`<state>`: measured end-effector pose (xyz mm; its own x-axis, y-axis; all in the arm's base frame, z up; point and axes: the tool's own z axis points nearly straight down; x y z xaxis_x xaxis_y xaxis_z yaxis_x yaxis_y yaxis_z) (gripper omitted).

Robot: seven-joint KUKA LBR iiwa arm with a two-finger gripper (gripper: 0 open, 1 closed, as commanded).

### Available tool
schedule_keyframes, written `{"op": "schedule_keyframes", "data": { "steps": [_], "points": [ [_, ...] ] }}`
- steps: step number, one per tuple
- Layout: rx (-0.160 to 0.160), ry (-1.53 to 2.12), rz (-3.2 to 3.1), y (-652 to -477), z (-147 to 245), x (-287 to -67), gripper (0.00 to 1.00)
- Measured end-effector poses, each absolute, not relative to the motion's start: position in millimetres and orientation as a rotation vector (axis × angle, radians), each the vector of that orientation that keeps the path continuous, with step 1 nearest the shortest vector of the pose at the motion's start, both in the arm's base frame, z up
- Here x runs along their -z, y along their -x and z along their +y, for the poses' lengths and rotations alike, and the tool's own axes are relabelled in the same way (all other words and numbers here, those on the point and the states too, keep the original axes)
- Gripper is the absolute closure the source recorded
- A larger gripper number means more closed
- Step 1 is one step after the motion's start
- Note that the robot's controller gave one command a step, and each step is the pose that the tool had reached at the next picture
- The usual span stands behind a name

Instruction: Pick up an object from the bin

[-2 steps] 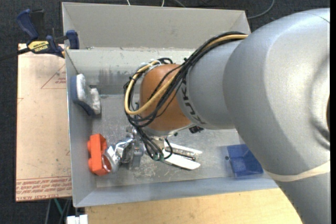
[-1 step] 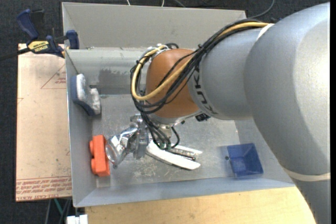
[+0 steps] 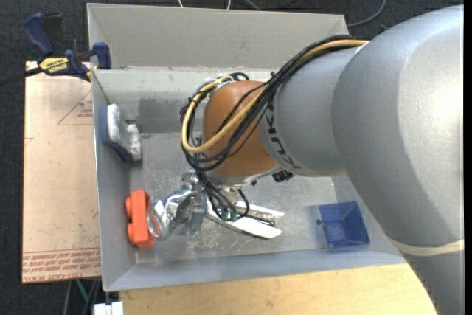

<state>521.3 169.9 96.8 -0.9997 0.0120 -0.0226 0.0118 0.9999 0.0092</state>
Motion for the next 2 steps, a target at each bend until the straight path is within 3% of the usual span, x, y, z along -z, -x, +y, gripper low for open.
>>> {"op": "schedule_keyframes", "data": {
  "steps": [1, 2],
  "points": [
    [-0.017, -0.002, 3.108, -530.2, 169, -122, 1.0],
    [-0.013, -0.003, 3.119, -525.7, 170, -160, 1.0]
  ]
}}
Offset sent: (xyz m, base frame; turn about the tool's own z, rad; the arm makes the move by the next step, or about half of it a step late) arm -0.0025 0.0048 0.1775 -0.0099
